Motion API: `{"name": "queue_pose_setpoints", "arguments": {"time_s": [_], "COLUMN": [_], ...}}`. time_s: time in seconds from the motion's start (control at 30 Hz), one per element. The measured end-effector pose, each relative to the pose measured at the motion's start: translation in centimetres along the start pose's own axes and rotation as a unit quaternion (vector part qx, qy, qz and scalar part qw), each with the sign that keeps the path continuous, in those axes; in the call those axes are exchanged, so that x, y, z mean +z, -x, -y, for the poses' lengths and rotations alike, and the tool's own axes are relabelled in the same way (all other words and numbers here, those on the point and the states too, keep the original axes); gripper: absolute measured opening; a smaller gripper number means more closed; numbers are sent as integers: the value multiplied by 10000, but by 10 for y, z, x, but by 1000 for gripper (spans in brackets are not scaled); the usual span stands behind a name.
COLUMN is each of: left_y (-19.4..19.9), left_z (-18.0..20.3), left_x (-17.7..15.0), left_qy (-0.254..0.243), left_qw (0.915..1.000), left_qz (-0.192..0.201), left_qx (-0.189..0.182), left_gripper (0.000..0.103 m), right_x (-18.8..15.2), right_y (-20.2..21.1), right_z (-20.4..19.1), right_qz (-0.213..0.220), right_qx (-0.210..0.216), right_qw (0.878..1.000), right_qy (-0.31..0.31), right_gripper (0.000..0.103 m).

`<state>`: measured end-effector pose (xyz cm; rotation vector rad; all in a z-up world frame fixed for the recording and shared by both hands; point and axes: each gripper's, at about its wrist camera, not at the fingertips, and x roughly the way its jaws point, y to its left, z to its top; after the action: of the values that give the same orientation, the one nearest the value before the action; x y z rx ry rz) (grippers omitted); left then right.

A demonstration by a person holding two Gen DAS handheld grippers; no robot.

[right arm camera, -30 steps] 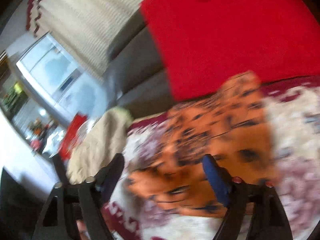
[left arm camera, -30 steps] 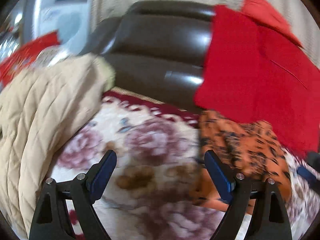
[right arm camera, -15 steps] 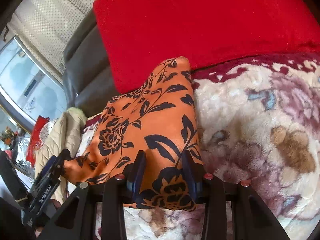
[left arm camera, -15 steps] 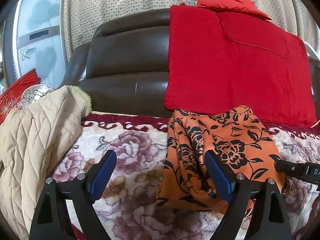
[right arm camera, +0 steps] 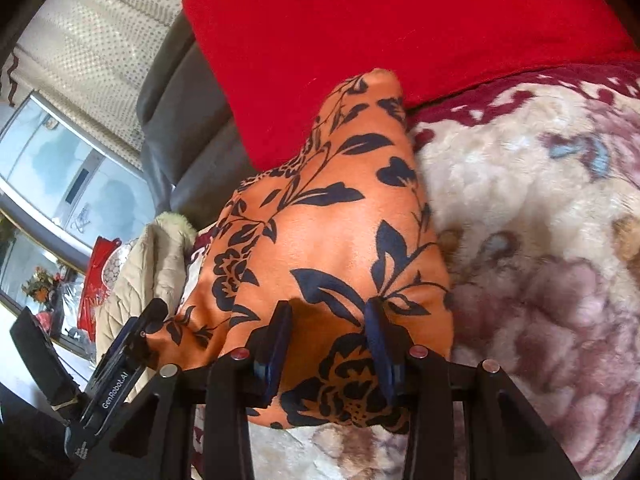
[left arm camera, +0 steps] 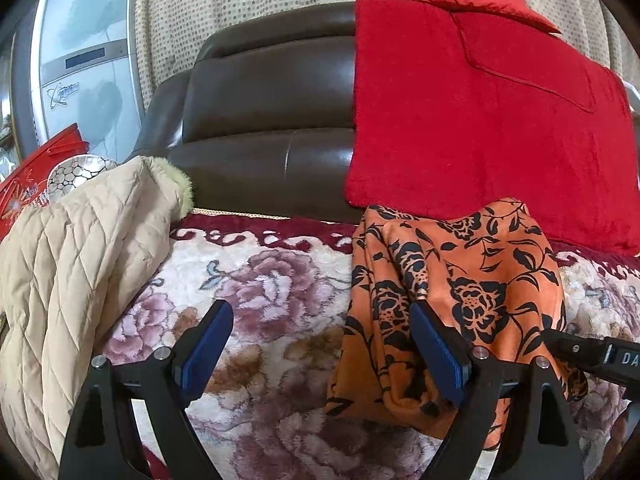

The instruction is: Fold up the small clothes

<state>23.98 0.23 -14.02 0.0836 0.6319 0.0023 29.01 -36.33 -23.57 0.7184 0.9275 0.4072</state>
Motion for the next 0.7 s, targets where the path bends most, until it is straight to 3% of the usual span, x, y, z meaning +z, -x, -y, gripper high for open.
{"name": "queue_pose_setpoints", "arguments": {"time_s": [0.13,0.23,0.3,0.53,0.7], "left_y": [6,22,27,-8,-22], "left_z": [-5,-10,-1,41,34], "left_x": [6,14,17,3,-3], "left_qy": [223,540,486,-386,-326], "left_qw": [9996,9971,9968,9988,9986], "left_qz": [155,487,548,-224,-416], "left_qx": [29,-205,-322,-214,-101], "left_gripper": [90,90,90,90,92], "right_x": [2,4,4,2,2], "right_y": [-9,-8,-7,-4,-5], "right_z": [-9,-14,-17,-19,-18], "right_qz": [-16,-100,-130,-122,-119], "right_qx": [-130,-255,-340,-423,-385], "right_qw": [9996,9989,9982,9972,9975], "right_qy": [235,378,476,606,585], "right_gripper": [41,42,42,42,42]}}
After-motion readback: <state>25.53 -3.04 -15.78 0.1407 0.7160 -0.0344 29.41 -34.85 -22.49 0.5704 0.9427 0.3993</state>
